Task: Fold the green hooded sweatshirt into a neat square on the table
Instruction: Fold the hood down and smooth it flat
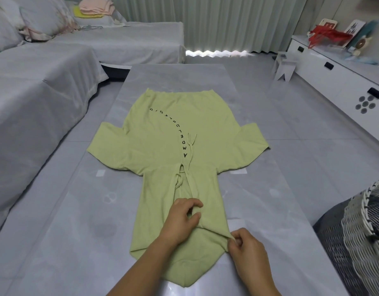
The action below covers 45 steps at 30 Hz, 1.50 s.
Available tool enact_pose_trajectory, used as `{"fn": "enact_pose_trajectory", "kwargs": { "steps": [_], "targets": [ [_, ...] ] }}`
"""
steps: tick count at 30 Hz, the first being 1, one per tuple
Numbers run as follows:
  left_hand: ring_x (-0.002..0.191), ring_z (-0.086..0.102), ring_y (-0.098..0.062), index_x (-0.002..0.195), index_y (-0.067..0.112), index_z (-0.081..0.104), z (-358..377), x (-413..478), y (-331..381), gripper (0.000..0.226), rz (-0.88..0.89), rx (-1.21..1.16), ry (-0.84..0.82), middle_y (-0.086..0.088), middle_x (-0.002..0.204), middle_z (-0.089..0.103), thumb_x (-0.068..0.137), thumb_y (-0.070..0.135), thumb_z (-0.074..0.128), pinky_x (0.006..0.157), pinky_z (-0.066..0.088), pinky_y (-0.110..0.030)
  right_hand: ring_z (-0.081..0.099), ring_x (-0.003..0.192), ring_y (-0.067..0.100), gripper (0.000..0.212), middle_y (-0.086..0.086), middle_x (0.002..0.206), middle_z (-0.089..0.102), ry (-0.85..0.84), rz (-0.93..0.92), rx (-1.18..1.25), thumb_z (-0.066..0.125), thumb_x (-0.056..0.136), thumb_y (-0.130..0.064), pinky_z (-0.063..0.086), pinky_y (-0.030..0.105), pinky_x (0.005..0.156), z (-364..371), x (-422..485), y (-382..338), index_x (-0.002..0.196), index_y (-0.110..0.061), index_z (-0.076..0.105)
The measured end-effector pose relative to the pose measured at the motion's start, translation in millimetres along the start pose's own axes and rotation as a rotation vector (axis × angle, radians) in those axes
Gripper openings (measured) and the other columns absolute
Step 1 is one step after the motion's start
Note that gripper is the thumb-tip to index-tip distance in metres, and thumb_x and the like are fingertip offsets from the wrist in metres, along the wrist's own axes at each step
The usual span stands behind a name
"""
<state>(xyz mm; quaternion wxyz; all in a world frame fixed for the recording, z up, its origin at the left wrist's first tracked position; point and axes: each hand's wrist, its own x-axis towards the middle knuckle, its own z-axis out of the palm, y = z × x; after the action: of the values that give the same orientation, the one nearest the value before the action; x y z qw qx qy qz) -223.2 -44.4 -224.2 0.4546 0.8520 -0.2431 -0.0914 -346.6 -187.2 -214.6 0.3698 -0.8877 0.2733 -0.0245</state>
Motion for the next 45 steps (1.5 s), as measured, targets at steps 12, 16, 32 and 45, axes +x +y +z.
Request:
{"fn": "enact_pose_trajectory", "kwargs": {
  "steps": [12,16,32,45],
  "targets": [
    [0.122,0.054,-0.016,0.123,0.020,0.056,4.4,-15.1,-4.7,0.062,0.297,0.619,-0.130,0.000,0.130,0.059,0.095,0.055,0.014,0.094,0.050,-0.041,0.053,0.076,0.016,0.023,-0.008,0.083,0.060,-0.015,0.049,-0.337,0.033,0.094,-0.042,0.036,0.028,0.060,-9.7,-5.2,-3.7,0.082,-0.023,0.036],
    [0.130,0.038,-0.015,0.124,0.019,0.051,-3.1,-35.5,-2.6,0.043,0.371,0.512,-0.031,-0.001,0.139,0.049,0.089,0.044,0.044,0.106,0.025,-0.035,0.054,0.077,0.017,0.020,-0.006,0.087,0.058,0.081,-0.072,-0.360,0.038,0.093,-0.041,0.038,0.028,0.060,-10.5,-5.2,-5.4,0.090,-0.022,0.044],
    [0.118,0.048,-0.007,0.113,0.022,0.060,-13.8,-70.3,-11.8,0.036,0.309,0.451,0.025,0.004,0.121,0.065,0.095,0.039,0.034,0.103,0.029,-0.024,0.048,0.123,0.011,0.043,-0.005,0.134,0.054,-0.038,-0.703,-0.290,0.041,0.087,-0.035,0.023,0.018,0.108,15.0,40.5,-11.9,0.124,-0.019,0.057],
    [0.105,0.045,-0.016,0.118,0.014,0.060,3.0,-16.3,32.1,0.050,-0.175,0.103,-0.027,0.007,0.099,0.045,0.072,0.032,0.071,0.091,0.034,-0.019,0.055,0.082,0.007,0.009,-0.011,0.079,0.059,-0.031,-0.489,0.094,0.063,0.084,-0.025,0.042,0.013,0.071,8.6,40.6,-11.2,0.084,-0.020,0.071]
  ]
}}
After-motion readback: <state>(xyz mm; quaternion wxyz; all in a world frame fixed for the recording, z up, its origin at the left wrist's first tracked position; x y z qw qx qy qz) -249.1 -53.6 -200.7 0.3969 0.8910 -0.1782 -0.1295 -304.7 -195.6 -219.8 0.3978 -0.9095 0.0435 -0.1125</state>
